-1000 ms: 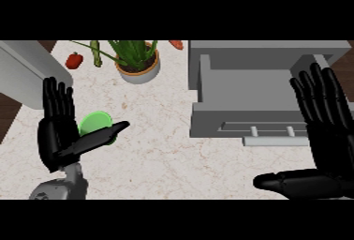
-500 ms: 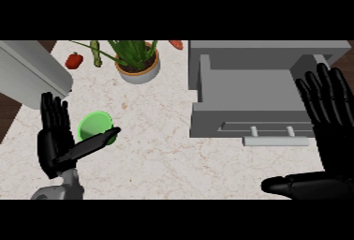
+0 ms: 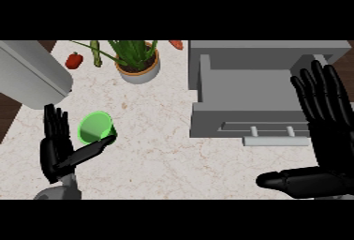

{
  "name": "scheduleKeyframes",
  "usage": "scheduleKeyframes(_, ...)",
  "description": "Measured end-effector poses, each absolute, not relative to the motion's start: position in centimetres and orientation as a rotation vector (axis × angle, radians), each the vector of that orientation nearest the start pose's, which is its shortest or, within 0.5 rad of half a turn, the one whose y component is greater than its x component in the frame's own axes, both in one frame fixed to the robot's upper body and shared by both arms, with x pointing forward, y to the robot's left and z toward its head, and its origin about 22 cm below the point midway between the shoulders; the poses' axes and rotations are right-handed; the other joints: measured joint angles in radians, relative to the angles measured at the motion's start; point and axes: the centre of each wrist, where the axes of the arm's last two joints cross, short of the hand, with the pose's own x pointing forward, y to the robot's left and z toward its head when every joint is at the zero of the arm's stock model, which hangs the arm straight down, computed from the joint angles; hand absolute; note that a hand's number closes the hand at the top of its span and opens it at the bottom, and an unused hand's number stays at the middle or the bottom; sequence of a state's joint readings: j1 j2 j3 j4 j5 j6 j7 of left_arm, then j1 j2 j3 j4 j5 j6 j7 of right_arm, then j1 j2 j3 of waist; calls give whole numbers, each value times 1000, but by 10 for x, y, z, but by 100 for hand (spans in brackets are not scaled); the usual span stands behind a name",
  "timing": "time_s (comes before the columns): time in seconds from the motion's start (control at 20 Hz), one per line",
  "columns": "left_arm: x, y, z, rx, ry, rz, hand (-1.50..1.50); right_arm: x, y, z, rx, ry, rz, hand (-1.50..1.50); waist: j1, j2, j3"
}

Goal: Pick up the cup, place it into the drawer and close the drawer

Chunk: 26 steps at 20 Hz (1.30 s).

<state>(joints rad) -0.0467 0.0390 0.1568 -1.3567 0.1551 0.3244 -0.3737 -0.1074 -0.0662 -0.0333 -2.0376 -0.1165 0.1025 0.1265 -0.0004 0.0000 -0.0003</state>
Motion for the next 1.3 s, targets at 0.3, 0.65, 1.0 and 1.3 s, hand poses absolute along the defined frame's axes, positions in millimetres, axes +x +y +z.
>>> scheduleKeyframes(0.3,245,270,-64,366,-1694,412,-150,225,-235,130,142,-2006,128,-150,-1,0,0)
scheduleKeyframes(0.65,248,276,-96,391,-1689,443,-150,230,-234,143,150,-2005,135,-150,-1,0,0)
scheduleKeyframes(1.0,243,281,-116,401,-1683,453,-150,229,-232,137,157,-2004,138,-150,-1,0,0)
scheduleKeyframes(1.3,244,287,-126,387,-1675,447,-150,225,-235,135,162,-1999,139,-150,-2,0,0)
